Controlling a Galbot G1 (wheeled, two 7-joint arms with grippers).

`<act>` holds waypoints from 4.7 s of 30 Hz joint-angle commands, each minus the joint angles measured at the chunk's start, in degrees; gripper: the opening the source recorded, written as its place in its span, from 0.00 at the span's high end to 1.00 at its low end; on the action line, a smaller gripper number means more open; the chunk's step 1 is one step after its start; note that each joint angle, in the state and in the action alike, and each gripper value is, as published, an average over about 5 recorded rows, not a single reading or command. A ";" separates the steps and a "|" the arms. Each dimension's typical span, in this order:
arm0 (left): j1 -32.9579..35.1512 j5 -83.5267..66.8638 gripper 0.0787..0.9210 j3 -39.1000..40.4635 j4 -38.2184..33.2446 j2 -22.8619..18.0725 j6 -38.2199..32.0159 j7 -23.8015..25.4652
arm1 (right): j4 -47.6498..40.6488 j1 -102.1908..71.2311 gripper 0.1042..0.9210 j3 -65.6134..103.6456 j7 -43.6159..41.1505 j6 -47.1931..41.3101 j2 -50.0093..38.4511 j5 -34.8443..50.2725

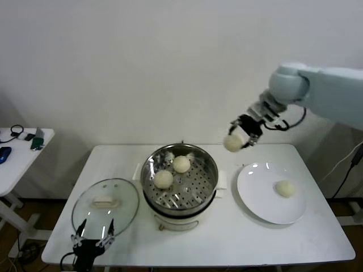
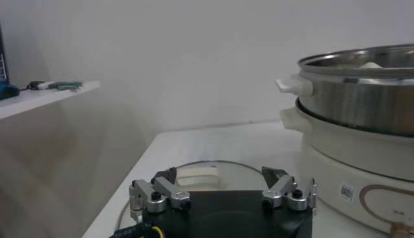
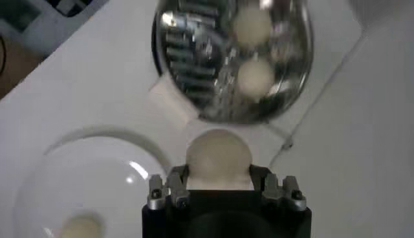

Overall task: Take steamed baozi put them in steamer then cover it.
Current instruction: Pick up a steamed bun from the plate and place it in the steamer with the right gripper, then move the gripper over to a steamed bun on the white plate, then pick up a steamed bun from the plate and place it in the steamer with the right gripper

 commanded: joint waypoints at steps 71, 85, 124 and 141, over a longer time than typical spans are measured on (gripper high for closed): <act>-0.80 0.28 0.12 -0.21 1.20 -0.77 -0.41 -0.46 | -27.41 -27.36 0.12 -0.81 -2.70 -8.30 -20.75 -9.25; 0.71 0.45 0.12 -1.09 1.33 -1.36 -0.83 -0.97 | -37.94 -45.41 0.12 15.85 -0.04 -7.52 -13.14 -15.98; 0.98 0.17 0.12 -0.84 0.26 -1.41 -0.80 -1.16 | -13.14 -4.81 0.40 -11.96 -0.18 -17.09 -12.67 8.77; 1.68 -0.90 0.12 -0.74 -2.33 -0.62 -0.57 -1.06 | 12.95 2.98 0.40 -1.72 10.59 -34.04 0.82 27.57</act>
